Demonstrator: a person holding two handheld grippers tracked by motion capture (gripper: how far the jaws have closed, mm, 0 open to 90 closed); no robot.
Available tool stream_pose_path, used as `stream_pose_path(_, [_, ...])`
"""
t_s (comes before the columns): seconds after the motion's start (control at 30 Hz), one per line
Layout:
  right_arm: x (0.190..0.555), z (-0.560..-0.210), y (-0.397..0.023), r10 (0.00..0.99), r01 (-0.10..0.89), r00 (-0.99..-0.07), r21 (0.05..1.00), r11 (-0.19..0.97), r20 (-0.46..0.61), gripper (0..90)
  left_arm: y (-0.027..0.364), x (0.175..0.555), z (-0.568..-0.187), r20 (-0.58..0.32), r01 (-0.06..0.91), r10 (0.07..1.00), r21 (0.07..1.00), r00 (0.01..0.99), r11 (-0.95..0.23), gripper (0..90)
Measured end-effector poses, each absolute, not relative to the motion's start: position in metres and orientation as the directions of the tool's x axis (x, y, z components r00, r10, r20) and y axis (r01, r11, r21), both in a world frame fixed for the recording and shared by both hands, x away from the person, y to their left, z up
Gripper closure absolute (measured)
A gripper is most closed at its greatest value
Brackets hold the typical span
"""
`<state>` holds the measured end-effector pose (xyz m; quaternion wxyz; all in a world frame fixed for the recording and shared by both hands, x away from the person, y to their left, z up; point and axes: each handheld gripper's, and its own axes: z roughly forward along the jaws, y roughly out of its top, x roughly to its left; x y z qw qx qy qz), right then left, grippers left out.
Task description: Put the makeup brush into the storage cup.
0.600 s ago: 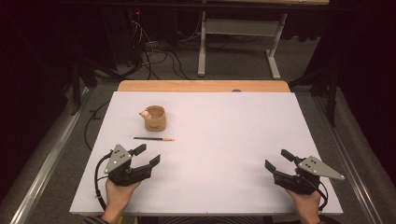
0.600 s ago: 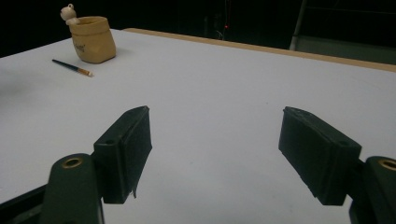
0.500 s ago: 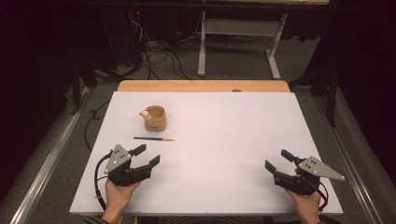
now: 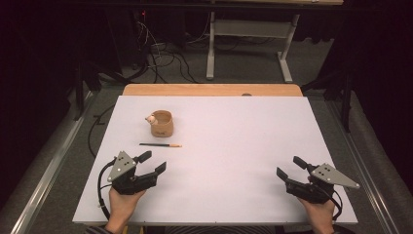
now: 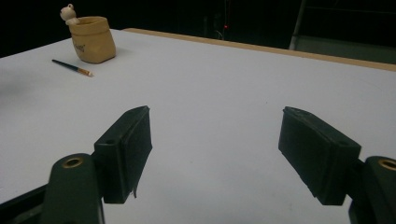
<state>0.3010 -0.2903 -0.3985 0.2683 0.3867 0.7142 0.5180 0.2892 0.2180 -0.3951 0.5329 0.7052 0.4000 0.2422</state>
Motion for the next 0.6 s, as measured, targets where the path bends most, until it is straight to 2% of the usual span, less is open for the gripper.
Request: stream_pose_path(0.6, [0.3022, -0.3992, -0.2915, 0.83, 0.273, -0.558, 0.949, 0.157, 0.023, 27.4, 0.219, 0.2889, -0.3951, -0.089, 0.303, 0.824, 0.947, 0.559, -0.103, 33.6])
